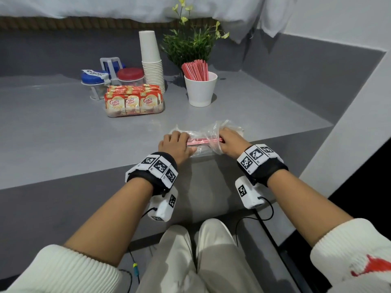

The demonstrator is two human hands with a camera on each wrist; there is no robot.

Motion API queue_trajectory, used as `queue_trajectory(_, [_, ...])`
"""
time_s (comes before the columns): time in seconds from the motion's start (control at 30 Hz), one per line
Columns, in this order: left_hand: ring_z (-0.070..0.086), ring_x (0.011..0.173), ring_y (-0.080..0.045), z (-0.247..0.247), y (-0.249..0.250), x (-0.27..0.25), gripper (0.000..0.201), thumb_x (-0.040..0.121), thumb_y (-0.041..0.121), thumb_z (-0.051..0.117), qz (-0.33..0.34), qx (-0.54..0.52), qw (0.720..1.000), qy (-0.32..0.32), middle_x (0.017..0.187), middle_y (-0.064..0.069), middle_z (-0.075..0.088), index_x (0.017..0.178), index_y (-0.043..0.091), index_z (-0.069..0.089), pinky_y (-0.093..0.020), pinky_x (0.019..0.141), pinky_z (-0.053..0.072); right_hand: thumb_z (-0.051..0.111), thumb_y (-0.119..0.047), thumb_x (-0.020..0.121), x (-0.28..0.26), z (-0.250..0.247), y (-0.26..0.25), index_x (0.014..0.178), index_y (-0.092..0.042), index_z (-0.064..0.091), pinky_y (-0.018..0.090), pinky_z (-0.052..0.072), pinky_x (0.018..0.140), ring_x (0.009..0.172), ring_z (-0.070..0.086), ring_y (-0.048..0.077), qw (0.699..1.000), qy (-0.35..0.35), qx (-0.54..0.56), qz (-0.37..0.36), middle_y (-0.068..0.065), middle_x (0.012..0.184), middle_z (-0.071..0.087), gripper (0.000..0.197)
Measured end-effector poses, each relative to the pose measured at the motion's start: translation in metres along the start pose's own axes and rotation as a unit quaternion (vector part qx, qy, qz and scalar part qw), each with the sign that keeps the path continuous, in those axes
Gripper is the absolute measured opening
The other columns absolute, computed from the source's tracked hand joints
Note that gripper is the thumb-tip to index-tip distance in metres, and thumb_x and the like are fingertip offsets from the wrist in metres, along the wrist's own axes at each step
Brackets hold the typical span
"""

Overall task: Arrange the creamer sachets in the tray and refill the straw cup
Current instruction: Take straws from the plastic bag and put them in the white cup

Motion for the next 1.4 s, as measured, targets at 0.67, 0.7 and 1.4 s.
queue_trajectory(0.67, [0.014, 0.143, -0.024, 0.007, 0.000, -0.003, 0.052, 0.099, 0.040, 0.024, 0.021, 0.015, 0.999, -0.025, 0.154, -0.007, 0.017, 0.146, 0.019, 0.016, -0.041, 0.116, 0.014, 0.058, 0.010, 0.073, 0.009, -0.006, 0.001, 0.083, 0.005, 0.071, 0.042, 0.053, 0.070, 0.076, 0.059, 0.027, 0.928, 0.120, 0.344, 0.074, 0.012, 0.081, 0.064, 0.017])
queue_trajectory(0.7, [0.011, 0.144, -0.024, 0.007, 0.000, -0.003, 0.054, 0.099, 0.041, 0.023, 0.017, 0.014, 0.999, -0.034, 0.155, -0.007, 0.014, 0.147, 0.019, 0.012, -0.042, 0.116, 0.012, 0.059, 0.009, 0.073, 0.012, -0.010, 0.003, 0.081, 0.003, 0.071, 0.043, 0.053, 0.076, 0.077, 0.060, 0.026, 0.921, 0.136, 0.354, 0.087, 0.014, 0.082, 0.067, 0.016])
queue_trajectory(1.4, [-0.011, 0.145, -0.025, 0.000, 0.009, 0.012, 0.061, 0.098, 0.048, 0.021, -0.056, 0.012, 0.988, -0.143, 0.157, -0.009, -0.013, 0.149, 0.025, -0.002, -0.043, 0.117, -0.001, 0.043, -0.020, 0.097, 0.028, -0.037, -0.017, 0.058, -0.018, 0.039, 0.016, 0.034, 0.045, 0.041, 0.042, 0.002, 0.897, 0.208, 0.381, 0.089, -0.002, 0.055, 0.041, 0.039])
Point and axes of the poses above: each hand's wrist, its own x-axis towards the middle knuckle, its own z-axis out of the palm, y = z × x, the point moved 3 cm from there along x, towards the middle knuckle
